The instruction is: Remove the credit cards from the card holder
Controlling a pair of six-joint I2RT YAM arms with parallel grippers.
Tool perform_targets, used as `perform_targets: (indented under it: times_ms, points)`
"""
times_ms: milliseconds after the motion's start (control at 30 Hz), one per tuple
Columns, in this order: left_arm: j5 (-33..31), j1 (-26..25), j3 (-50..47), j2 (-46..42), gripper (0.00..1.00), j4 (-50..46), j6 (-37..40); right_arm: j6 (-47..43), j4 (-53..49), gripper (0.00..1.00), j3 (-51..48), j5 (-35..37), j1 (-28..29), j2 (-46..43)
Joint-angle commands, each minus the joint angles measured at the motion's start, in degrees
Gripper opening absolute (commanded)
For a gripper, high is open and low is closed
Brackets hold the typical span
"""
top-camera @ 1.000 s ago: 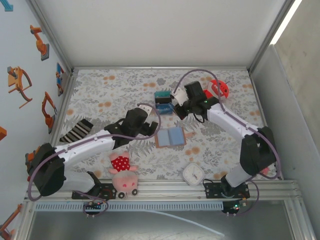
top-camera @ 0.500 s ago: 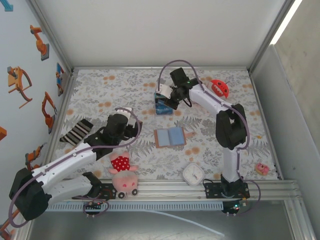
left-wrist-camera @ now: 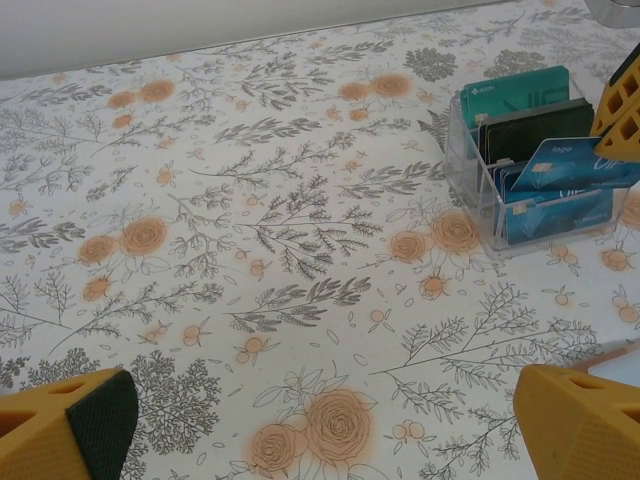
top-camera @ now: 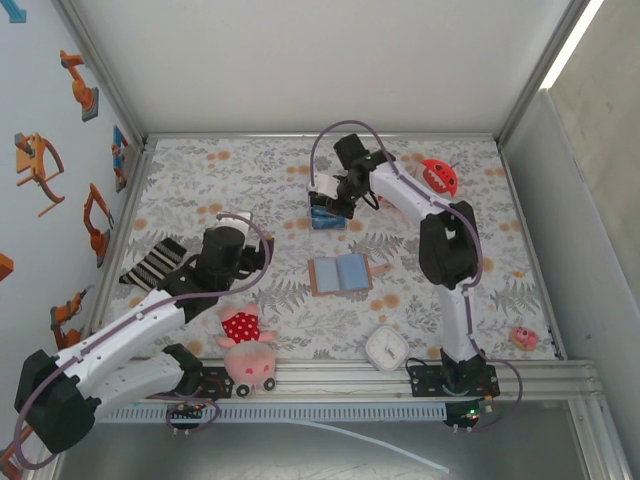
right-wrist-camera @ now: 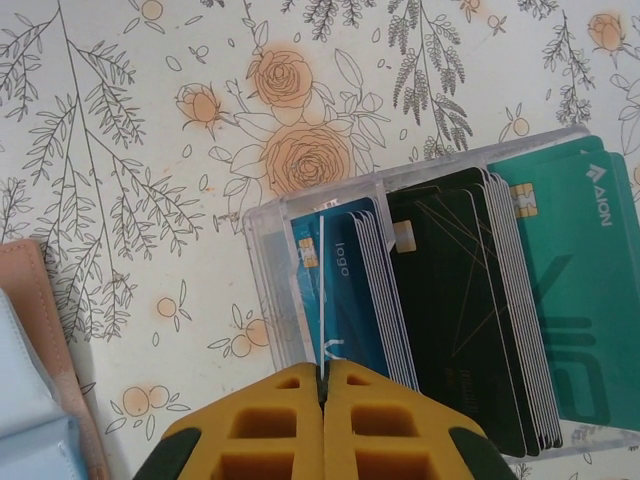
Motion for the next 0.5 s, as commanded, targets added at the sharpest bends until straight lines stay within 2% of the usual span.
perform_targets:
  times_ms: [0, 467]
  points:
    - [-0.86, 0.51, -0.89, -1.20, 0.97, -1.53, -0.23, -2.66, -3.50, 0.00, 3.30, -1.61, -0.36, 1.12]
    - [0.14, 1.61, -0.80, -1.17, 0.97, -1.52, -0.31, -6.62, -12.76, 0.00, 13.76, 0.03, -0.49, 7.44]
